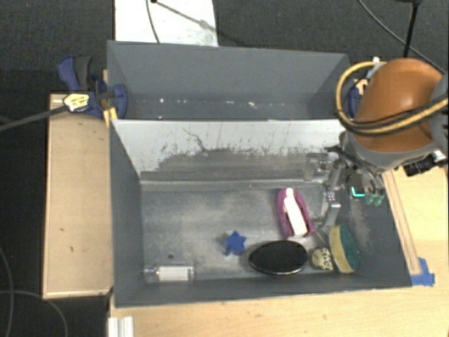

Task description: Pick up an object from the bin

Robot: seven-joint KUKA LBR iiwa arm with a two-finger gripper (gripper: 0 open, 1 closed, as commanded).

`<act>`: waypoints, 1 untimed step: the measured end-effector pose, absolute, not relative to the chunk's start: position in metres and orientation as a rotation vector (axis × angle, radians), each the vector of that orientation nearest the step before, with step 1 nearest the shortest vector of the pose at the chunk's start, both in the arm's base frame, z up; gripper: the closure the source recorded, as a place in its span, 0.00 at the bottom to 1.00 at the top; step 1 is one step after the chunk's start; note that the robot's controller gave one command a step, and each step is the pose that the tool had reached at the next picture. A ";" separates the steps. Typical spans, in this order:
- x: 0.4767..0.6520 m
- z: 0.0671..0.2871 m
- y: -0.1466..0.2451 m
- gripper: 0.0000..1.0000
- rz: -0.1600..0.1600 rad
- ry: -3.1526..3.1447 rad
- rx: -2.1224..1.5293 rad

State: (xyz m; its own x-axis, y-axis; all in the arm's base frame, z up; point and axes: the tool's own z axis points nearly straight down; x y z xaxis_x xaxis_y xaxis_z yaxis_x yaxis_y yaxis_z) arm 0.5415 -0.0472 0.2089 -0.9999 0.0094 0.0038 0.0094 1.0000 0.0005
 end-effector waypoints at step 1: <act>0.482 0.074 0.014 0.00 0.002 -3.133 0.386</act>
Offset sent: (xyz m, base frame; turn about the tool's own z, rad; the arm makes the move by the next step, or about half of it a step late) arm -0.0645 0.0606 -0.1389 -0.2575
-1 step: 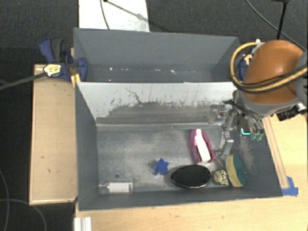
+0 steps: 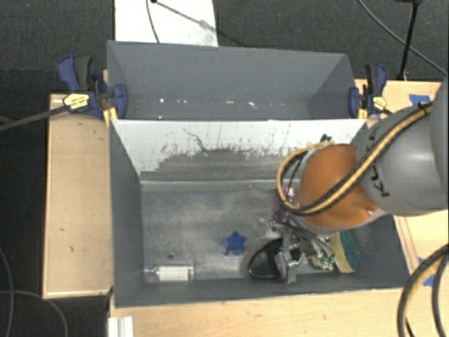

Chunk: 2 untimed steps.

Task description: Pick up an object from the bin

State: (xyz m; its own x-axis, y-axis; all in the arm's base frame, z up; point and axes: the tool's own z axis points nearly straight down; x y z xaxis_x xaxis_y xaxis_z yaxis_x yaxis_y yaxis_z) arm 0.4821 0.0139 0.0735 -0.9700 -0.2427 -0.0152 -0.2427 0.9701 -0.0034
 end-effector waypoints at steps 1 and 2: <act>0.478 0.102 0.001 0.00 -0.001 3.089 -0.525; 0.477 0.105 -0.015 0.00 0.001 3.114 -0.363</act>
Offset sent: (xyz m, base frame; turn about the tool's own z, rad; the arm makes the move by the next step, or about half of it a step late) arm -0.0057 -0.0129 0.0265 -0.0937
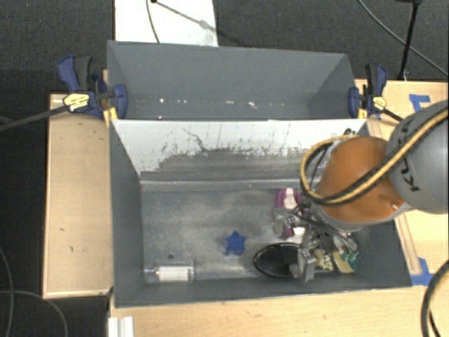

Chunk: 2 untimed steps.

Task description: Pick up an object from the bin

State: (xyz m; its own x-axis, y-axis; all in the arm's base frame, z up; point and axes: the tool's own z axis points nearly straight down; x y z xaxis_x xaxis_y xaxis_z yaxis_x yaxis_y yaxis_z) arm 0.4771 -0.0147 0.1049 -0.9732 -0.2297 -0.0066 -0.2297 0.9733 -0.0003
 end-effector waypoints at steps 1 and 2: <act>0.483 0.071 -0.026 0.00 -0.003 3.098 -0.440; 0.483 0.072 -0.005 0.00 -0.001 3.109 -0.374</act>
Offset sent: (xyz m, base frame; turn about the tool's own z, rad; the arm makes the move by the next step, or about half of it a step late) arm 0.0020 -0.0110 -0.0349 -0.0527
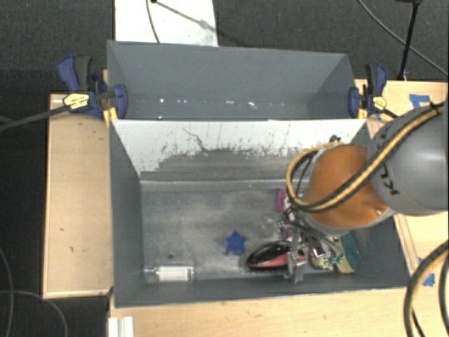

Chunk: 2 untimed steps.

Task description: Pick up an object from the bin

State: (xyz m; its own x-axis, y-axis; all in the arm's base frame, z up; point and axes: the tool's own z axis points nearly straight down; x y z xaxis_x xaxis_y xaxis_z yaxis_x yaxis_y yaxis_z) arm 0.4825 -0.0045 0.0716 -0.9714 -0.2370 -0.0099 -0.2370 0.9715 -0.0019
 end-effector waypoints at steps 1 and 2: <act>0.481 0.072 -0.005 1.00 -0.001 3.115 -0.375; 0.483 0.202 -0.005 1.00 -0.002 3.110 -0.371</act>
Offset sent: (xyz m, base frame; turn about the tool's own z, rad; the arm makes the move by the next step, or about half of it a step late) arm 0.0000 0.0000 0.0000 0.0000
